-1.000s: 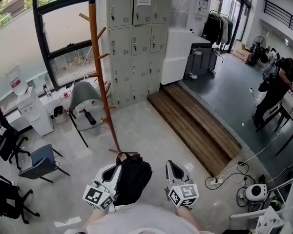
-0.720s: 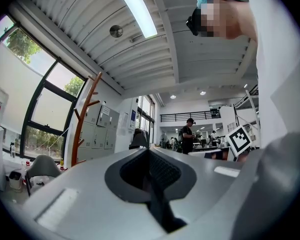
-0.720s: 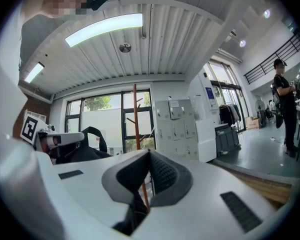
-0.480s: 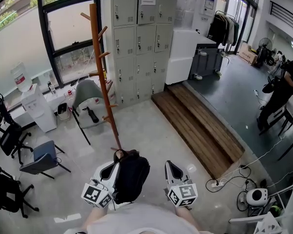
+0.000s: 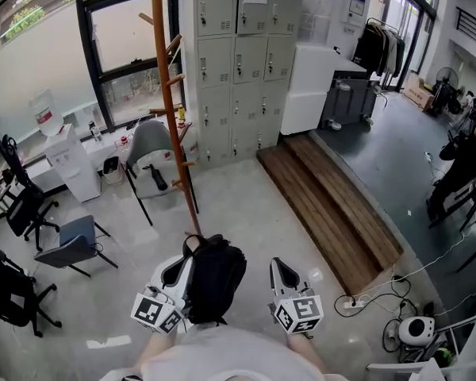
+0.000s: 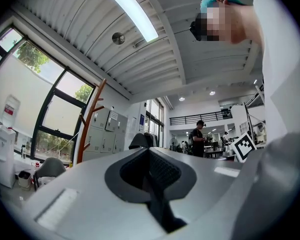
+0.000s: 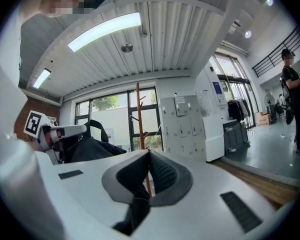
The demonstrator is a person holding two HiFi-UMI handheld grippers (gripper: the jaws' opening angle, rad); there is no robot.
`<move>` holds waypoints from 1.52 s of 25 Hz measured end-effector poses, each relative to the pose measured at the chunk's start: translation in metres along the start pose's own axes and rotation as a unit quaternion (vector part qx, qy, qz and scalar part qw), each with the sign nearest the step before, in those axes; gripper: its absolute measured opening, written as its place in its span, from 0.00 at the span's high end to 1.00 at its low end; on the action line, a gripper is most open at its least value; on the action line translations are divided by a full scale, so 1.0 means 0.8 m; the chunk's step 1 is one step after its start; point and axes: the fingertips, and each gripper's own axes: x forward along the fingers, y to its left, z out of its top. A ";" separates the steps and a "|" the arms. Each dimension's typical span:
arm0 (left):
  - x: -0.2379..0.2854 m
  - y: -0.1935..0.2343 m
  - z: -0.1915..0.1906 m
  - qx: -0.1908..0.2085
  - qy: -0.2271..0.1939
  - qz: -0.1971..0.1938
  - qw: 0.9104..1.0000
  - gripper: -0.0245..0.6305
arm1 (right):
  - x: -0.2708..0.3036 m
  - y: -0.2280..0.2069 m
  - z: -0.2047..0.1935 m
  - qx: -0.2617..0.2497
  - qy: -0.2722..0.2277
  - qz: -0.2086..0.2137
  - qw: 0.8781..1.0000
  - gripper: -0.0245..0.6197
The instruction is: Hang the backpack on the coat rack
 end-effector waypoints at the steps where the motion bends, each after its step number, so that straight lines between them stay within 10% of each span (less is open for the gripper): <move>1: 0.002 0.000 0.002 0.003 -0.002 -0.001 1.000 0.94 | 0.002 -0.002 0.000 0.001 -0.001 0.001 1.000 0.95; 14: 0.061 0.076 -0.019 -0.006 0.011 -0.011 1.000 0.94 | 0.092 -0.018 -0.009 0.002 0.007 -0.001 1.000 0.95; 38: 0.238 0.301 -0.040 -0.004 0.019 -0.160 0.987 0.94 | 0.389 -0.018 0.015 -0.001 0.010 -0.066 0.998 0.95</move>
